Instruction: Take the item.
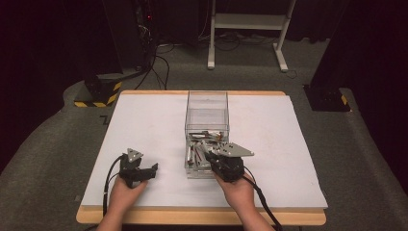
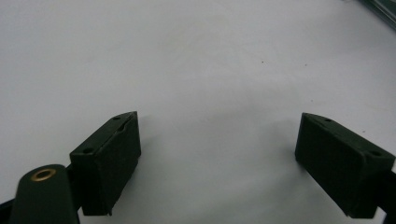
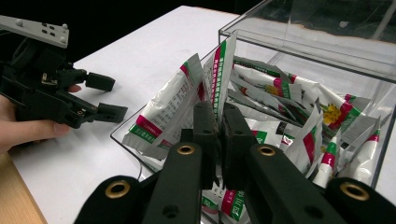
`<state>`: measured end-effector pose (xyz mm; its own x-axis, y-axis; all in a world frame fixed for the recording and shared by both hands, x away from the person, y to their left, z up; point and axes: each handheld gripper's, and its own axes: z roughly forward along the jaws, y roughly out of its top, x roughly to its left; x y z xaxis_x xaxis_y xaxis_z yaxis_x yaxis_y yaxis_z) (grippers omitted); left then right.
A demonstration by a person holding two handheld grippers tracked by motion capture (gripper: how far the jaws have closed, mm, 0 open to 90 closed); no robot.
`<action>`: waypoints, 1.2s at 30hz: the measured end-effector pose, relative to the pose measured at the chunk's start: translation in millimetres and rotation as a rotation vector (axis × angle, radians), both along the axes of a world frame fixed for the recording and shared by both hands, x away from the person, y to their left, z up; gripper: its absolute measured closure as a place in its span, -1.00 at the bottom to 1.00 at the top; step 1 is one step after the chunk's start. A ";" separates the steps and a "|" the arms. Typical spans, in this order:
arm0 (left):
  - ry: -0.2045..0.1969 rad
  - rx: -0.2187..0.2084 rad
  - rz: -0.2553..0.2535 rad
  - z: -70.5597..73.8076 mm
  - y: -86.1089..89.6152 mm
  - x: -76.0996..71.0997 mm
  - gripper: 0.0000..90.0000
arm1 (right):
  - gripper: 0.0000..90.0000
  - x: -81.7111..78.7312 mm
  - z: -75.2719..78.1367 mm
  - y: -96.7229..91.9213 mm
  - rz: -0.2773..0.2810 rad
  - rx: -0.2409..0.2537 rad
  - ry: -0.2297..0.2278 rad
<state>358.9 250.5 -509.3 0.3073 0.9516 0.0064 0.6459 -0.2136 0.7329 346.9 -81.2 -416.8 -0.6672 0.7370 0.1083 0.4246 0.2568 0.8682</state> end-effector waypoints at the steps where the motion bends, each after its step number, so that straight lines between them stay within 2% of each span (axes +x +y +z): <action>1: 0.000 -0.001 0.000 0.0 0.0 0.0 -0.68 | 0.94 0.0 0.2 -0.3 0.000 0.002 -0.002; 36: 0.001 -0.001 0.000 0.0 0.1 0.1 -0.68 | 0.94 2.3 19.2 -16.1 -0.027 0.034 -0.062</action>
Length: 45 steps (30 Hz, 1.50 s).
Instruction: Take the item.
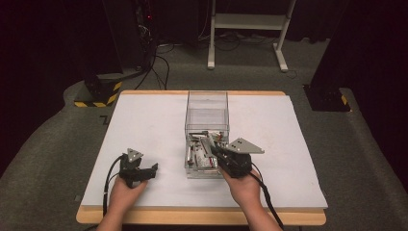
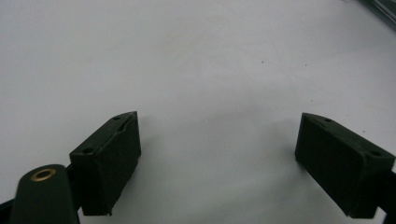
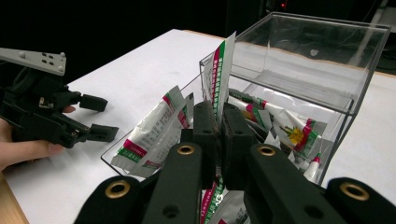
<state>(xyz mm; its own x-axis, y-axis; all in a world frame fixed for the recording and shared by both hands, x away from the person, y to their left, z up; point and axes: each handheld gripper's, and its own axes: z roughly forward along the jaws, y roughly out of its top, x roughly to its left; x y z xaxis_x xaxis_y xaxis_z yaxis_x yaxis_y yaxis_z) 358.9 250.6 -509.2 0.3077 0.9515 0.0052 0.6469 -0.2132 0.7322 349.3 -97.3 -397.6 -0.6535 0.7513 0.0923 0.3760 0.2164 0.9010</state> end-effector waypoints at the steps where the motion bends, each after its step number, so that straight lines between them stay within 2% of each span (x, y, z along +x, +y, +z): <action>1: -0.001 0.000 0.001 -0.1 0.0 0.0 -0.68 | 0.94 0.4 1.0 -0.4 0.002 -0.001 -0.007; 24: -0.001 0.001 0.000 -0.1 -0.1 0.0 -0.68 | 0.94 4.2 15.0 -18.2 -0.046 0.031 -0.053; 39: -0.002 0.004 -0.001 0.0 0.0 0.0 -0.68 | 0.93 6.5 20.1 -47.4 -0.119 0.050 -0.078; 45: -0.002 0.002 0.000 0.0 -0.1 -0.1 -0.68 | 0.94 8.5 19.1 -61.6 -0.156 0.063 -0.075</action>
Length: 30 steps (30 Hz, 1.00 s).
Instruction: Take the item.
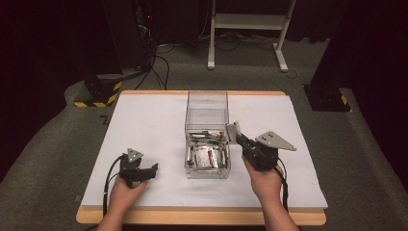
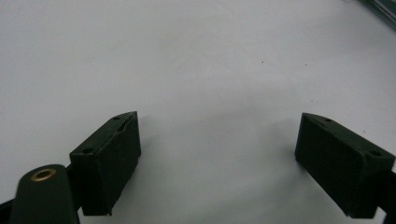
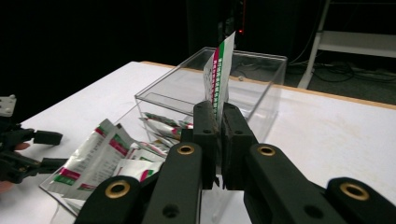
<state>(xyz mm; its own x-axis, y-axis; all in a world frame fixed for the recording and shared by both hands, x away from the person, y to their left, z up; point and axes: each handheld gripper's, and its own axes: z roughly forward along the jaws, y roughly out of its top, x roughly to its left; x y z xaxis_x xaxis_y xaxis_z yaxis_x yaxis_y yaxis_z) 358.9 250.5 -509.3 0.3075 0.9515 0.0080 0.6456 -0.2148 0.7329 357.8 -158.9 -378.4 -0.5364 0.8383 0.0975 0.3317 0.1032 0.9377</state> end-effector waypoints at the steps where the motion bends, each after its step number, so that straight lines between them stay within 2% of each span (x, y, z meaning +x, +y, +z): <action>1: 0.000 0.000 0.000 0.0 0.0 0.0 -0.68 | 0.94 0.1 -0.1 -1.8 -0.005 0.001 0.000; 16: 0.000 0.000 0.000 0.0 -0.1 0.0 -0.68 | 0.94 5.1 -8.1 -32.2 -0.080 -0.003 0.011; 30: 0.000 -0.003 0.001 -0.1 -0.2 -0.1 -0.68 | 0.94 13.0 -18.8 -44.8 -0.127 -0.019 0.028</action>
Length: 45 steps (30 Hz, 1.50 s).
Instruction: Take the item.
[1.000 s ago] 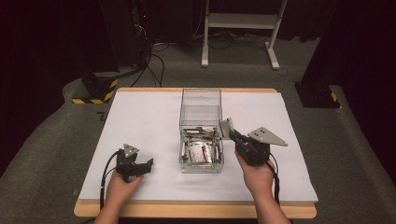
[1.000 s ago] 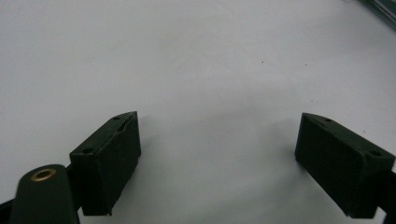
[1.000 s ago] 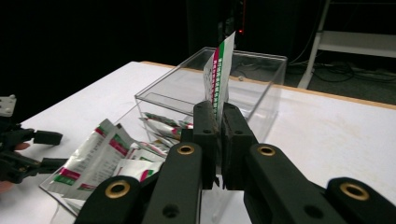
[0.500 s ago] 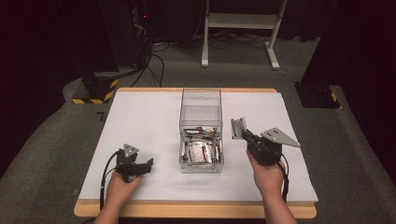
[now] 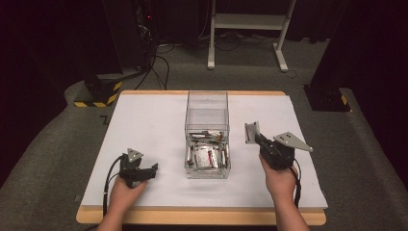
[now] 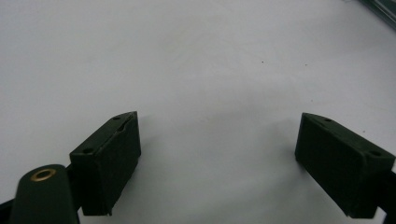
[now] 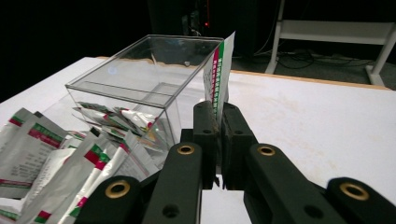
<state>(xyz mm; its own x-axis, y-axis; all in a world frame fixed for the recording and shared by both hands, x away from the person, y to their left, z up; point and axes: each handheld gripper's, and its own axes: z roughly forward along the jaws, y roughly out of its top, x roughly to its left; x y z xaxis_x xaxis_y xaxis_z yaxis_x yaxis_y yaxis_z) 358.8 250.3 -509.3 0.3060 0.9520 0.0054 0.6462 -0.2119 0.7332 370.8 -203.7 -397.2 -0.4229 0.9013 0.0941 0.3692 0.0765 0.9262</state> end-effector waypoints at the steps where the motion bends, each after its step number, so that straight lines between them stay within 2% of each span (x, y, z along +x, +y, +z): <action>1: 0.000 0.000 -0.001 0.0 0.0 0.0 -0.68 | 0.94 1.0 -0.8 -0.7 -0.002 0.001 0.000; 7: 0.000 0.000 0.000 0.0 0.0 0.0 -0.68 | 0.94 10.0 -4.2 -5.0 -0.020 -0.007 0.011; 17: 0.000 0.000 0.000 0.0 0.1 0.1 -0.68 | 0.94 34.3 -8.9 -9.6 -0.061 -0.039 0.036; 31: 0.000 0.001 -0.001 0.0 0.2 0.1 -0.68 | 0.94 64.7 -15.9 -5.9 -0.090 -0.092 0.060; 45: 0.000 0.000 0.000 0.0 0.1 0.0 -0.68 | 0.94 89.6 -34.5 -3.4 -0.110 -0.120 0.118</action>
